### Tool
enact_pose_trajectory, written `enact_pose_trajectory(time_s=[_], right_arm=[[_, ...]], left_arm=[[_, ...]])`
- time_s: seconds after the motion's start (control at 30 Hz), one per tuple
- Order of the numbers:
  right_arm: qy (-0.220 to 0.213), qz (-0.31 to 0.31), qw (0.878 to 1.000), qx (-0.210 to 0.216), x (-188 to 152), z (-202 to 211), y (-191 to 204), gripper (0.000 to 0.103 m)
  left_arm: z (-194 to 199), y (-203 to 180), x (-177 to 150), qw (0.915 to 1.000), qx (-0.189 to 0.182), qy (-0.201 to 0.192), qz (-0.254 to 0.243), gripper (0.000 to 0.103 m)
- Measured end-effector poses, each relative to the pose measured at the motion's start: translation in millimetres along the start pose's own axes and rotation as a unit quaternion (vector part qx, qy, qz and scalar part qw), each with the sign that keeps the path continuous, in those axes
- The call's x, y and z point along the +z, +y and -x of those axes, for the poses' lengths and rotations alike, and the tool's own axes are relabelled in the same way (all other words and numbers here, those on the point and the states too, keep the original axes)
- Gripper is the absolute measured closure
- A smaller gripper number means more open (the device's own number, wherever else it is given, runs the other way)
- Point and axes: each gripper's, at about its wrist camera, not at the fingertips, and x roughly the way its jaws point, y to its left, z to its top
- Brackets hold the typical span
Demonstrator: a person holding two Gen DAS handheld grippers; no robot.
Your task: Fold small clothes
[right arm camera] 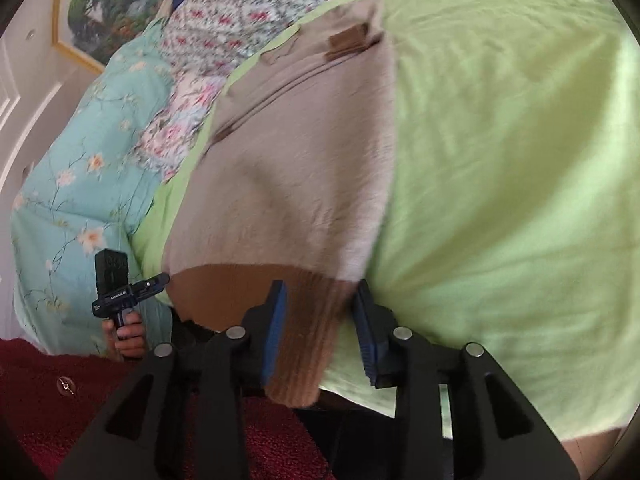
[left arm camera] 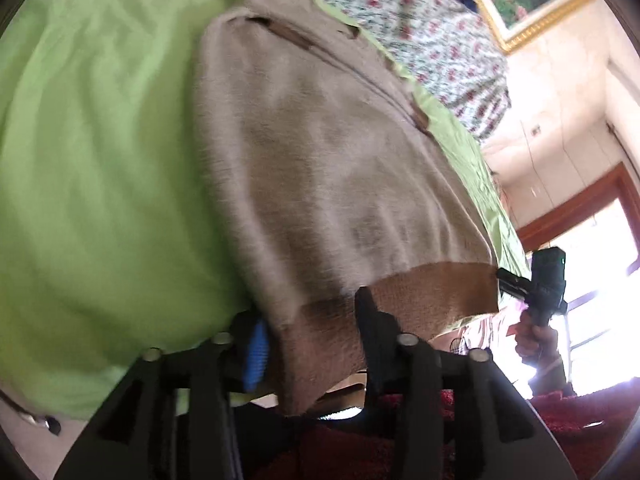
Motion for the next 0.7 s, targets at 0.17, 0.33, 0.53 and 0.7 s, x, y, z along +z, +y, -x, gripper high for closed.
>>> enact_pose_trajectory(time_s=[0.17,0.33,0.53,0.7], right_arm=[[-0.005,0.006,1.000,0.027,2.3,-13.4,9.5,0.094],[-0.068,-0.014,0.994,0.082,3.8,21.6,6.7,0.095],[-0.116,0.013,0.985,0.129,35.7,45.0,29.8,0.095],[-0.151,0.036,0.979,0.134,77.9,45.5,47.7,0.095]], left_arm=[[-8.4,-23.4,-3.9,0.9981,0.010,0.011,-0.060,0.091],[18.5,-30.1,-4.9,0.9979,0.003,-0.025,-0.060,0.096],[70.6,-50.7,19.5,0.9917,-0.026,-0.109,-0.064,0.097],[97.3,-65.6,57.5,0.9819,-0.020,-0.173,-0.074,0.097]])
